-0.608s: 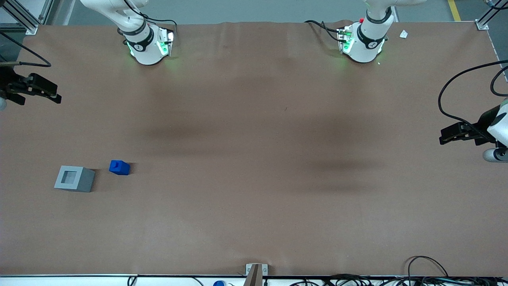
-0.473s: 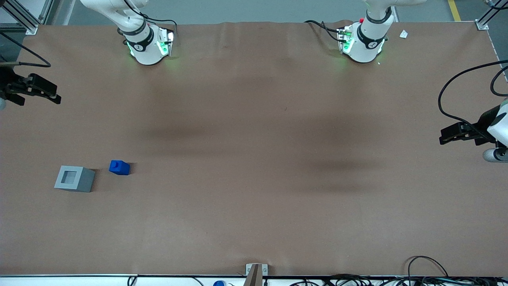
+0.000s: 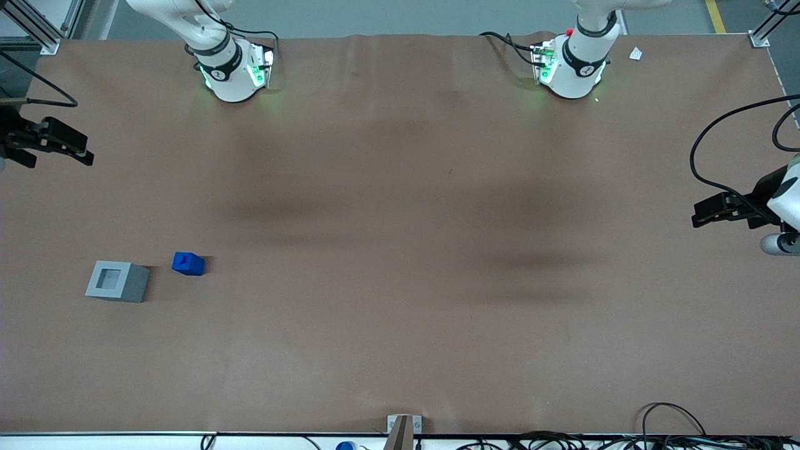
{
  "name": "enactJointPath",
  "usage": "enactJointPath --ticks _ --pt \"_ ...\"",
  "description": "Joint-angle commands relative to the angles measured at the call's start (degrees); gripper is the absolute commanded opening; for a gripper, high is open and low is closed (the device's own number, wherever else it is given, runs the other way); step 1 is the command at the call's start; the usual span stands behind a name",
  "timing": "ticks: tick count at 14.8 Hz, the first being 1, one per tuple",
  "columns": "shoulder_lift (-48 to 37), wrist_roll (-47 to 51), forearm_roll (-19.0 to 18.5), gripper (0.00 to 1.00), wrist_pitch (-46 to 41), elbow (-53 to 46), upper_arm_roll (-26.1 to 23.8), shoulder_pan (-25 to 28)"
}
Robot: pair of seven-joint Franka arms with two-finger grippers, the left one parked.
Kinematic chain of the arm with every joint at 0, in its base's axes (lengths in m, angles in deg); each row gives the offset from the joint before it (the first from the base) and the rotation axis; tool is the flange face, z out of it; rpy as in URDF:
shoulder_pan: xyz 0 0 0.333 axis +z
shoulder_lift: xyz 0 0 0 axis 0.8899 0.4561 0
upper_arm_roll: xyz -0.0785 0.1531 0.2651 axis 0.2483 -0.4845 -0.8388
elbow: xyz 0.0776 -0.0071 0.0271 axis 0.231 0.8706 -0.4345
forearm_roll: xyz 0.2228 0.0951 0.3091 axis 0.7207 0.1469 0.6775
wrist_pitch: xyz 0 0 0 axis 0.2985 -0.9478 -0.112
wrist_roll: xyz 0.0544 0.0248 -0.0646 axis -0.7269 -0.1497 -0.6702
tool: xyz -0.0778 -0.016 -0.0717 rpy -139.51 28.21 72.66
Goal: Insert blue part into gray base with right arm
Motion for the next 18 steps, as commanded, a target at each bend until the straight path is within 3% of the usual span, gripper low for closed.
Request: enactJointPath --ticks 1,18 --pt "-0.2 0.7 0.8 1.0 -0.1 -0.2 -0.5 -1.2" --pt "0.2 0.0 0.9 1.0 0.1 0.0 -0.4 -2.3"
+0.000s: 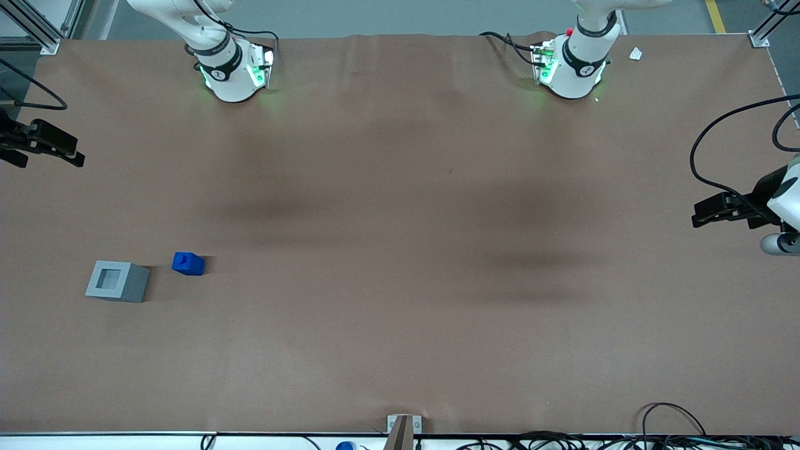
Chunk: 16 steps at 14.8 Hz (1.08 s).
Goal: Insert blue part into gray base with right arm
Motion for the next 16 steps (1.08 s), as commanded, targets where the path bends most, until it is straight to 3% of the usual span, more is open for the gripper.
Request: enactJointPath --ticks 1,16 --pt "0.0 0.0 0.9 1.0 0.1 0.1 -0.4 -0.9" --pt "3.0 0.4 0.5 1.0 2.9 0.2 -0.7 -0.3"
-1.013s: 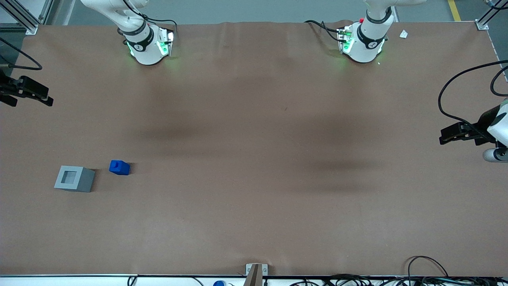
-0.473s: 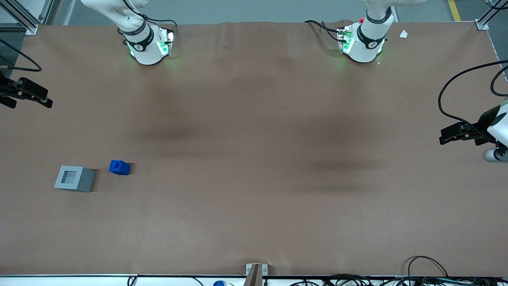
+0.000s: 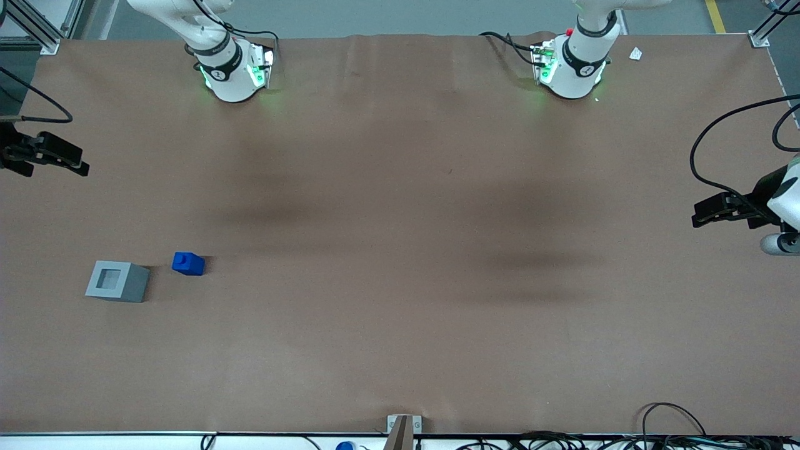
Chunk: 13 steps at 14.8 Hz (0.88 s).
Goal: Insert blue part into gray base with right arm
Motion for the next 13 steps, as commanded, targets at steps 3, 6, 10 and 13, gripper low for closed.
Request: enactJointPath --ticks 3,6,10,13 --pt "2.9 -0.3 -0.1 1.0 4.2 1.2 -0.4 -1.0" --pt "5.9 -4.1 0.6 1.0 6.5 1.6 -0.4 -3.0" --pt "11.0 -4.2 0.6 1.0 10.2 3.0 -0.4 -3.0" --pt "14.6 -4.1 0.7 1.0 12.4 4.4 -0.4 -2.8"
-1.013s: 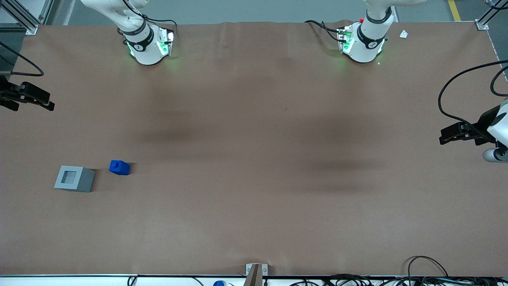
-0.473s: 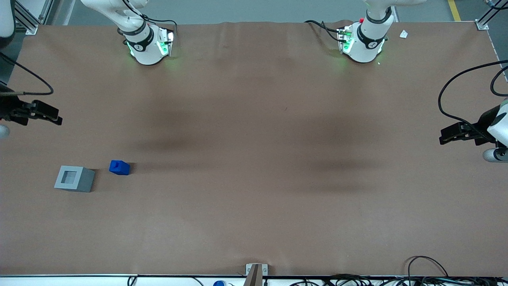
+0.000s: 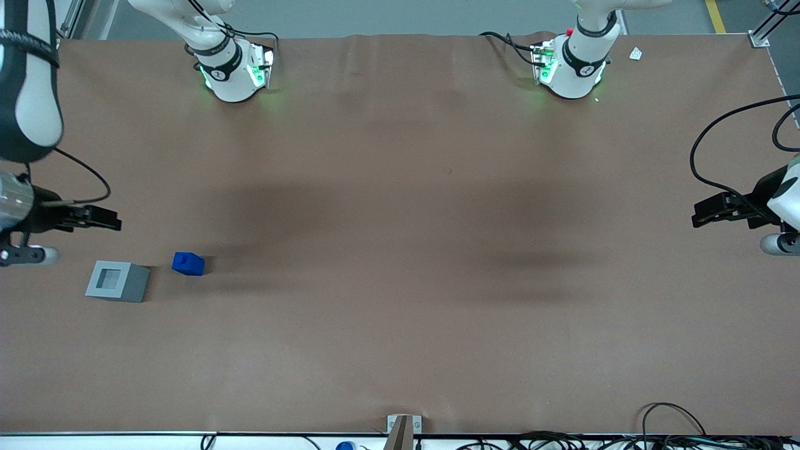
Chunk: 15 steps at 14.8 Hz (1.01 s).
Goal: Insert blue part into gray base with right arm
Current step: 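Move the open right gripper down over the blue block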
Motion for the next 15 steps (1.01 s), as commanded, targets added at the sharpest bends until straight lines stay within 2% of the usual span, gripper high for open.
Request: enactJointPath --ticks 1,5,8,15 --pt "2.9 -0.5 0.6 1.0 2.5 1.2 -0.4 -0.3" --pt "7.7 -0.6 0.6 1.0 5.6 2.2 -0.5 0.9" --pt "7.8 -0.5 0.6 1.0 10.8 6.6 -0.5 1.0" --pt "9.4 0.0 0.6 1.0 11.5 7.1 -0.5 0.6"
